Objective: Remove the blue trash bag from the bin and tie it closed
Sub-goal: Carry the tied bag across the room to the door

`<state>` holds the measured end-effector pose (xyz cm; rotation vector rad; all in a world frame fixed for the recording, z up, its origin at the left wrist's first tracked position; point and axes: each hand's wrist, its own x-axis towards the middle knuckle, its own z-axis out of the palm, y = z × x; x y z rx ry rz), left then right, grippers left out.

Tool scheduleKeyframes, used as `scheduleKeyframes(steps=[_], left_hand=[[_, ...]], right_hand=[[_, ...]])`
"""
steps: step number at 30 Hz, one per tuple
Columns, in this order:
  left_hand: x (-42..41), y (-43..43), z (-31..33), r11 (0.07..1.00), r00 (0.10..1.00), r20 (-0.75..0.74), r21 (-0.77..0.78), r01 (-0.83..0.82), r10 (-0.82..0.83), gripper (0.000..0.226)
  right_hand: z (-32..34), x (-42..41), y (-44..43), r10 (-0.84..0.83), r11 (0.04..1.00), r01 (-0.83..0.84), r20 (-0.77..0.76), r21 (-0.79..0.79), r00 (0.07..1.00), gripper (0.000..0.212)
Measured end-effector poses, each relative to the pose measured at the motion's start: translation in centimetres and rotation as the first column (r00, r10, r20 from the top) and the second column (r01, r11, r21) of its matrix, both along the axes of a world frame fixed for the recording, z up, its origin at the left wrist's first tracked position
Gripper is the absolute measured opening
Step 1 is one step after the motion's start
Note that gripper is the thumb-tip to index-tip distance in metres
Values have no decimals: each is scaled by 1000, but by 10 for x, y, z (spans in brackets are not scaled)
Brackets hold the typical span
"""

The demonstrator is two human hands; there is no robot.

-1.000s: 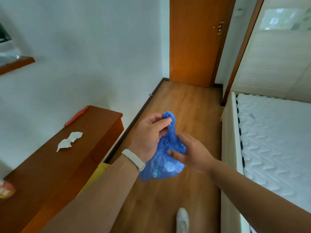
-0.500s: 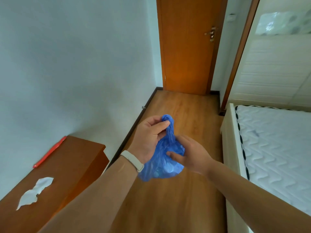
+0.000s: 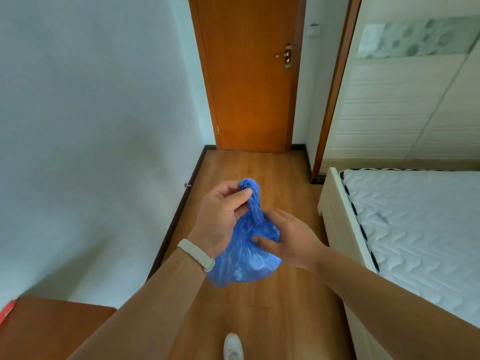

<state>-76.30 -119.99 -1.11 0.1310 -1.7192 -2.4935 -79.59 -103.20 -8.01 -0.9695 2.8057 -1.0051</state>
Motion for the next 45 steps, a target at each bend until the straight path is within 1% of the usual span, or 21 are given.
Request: scheduleKeyframes(steps=[7, 12, 17, 21, 27, 31, 34, 38, 42, 45], left_hand=[[-130, -69, 6, 993, 994, 5, 52, 108, -108, 14], [-212, -106, 20, 991, 990, -25, 20, 136, -135, 14], [-288, -129, 23, 988, 988, -16, -15, 151, -152, 14], [-358, -138, 16, 988, 988, -2, -19, 154, -154, 14], [-480, -134, 3, 987, 988, 18, -41, 156, -155, 14], [-567, -126, 7, 988, 988, 59, -56, 144, -141, 15], [-626, -123, 19, 990, 991, 47, -59, 132, -129, 15], [-689, -127, 34, 991, 993, 17, -65, 116, -115, 15], [-741, -138, 42, 993, 996, 3, -80, 90, -90, 15], [-776, -148, 41, 995, 997, 2, -61, 77, -77, 16]], right_hand=[[11, -110, -71, -80, 997, 80, 42, -7, 996, 51], [25, -185, -109, -121, 993, 121, 31, -7, 992, 50], [22, -262, -131, -135, 991, 136, 43, -12, 990, 51], [12, -328, -140, -133, 991, 134, 50, -20, 990, 48], [-6, -450, -140, -131, 989, 135, 76, -56, 988, 47], [-3, -535, -134, -116, 990, 123, 91, -73, 989, 43], [8, -595, -132, -92, 989, 101, 87, -107, 992, 41], [24, -663, -136, -51, 989, 60, 73, -135, 996, 36], [31, -719, -145, -17, 989, 29, 83, -145, 996, 40], [29, -759, -156, -2, 989, 15, 87, -145, 996, 40]])
